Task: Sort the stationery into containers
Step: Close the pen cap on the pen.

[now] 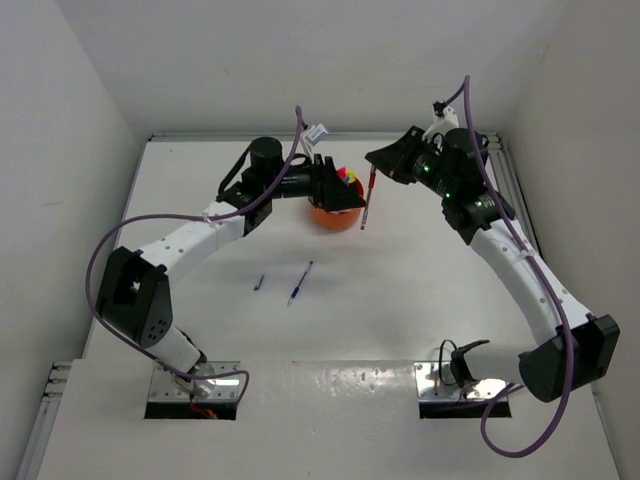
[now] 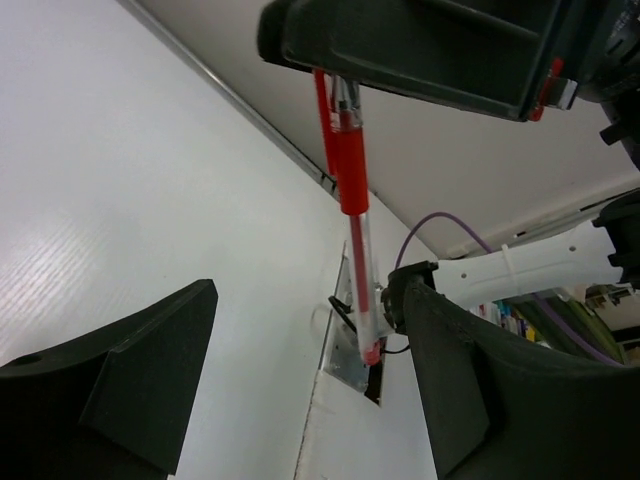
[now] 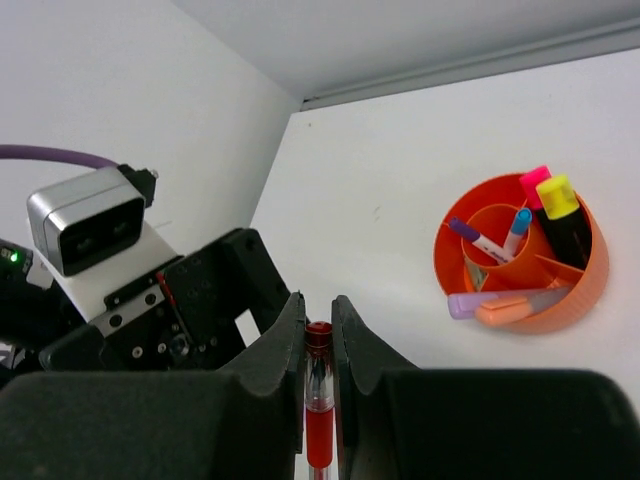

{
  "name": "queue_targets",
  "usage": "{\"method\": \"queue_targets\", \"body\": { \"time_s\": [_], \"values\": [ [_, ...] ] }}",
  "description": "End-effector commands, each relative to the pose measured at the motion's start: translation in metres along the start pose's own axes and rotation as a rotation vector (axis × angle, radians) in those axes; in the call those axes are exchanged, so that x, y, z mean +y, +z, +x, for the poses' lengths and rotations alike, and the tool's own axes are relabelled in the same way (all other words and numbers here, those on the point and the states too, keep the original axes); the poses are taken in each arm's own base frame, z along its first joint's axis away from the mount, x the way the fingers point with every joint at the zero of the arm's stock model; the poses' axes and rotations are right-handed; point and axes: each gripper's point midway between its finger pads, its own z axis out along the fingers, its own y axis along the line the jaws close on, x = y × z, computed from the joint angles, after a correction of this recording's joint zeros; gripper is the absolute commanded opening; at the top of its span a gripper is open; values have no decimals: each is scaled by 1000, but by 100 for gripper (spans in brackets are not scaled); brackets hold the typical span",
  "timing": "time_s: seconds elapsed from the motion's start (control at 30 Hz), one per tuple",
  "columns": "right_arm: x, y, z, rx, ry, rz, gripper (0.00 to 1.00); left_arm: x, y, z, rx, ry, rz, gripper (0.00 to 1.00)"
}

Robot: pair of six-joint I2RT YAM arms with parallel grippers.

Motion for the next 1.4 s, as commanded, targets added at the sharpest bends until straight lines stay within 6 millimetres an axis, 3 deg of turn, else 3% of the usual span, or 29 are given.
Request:
{"method": "queue_targets", "body": {
  "time_s": [0.0,0.23,0.47,0.73,0.83,0.87,0.93,1.13,1.37],
  "values": [
    [16,2,-27,-79,-18,-34,0,-40,2,-25,-54,78,112,81],
    [14,4,-26,-79,-21,-33,0,-52,10,-24,-48,85,161,76],
    [19,6,-26,-79,-12,-50,0,-45,23,-15,-17,55,141,69],
    [25,4,-30,-81,-2,-68,0,-33,29,-7,12,31,102,42],
    [26,3,-29,-78,-3,-72,0,-33,29,-5,21,32,100,21],
    [24,4,-28,-74,-1,-67,0,-31,29,-5,23,27,96,9],
    [24,4,-27,-68,-4,-67,0,-29,29,-7,24,30,92,0],
    [19,1,-11,-20,-18,-62,0,-24,23,-23,-2,60,68,0],
    [16,0,22,81,-30,-57,0,-27,21,-42,-35,101,66,0]
  ]
}}
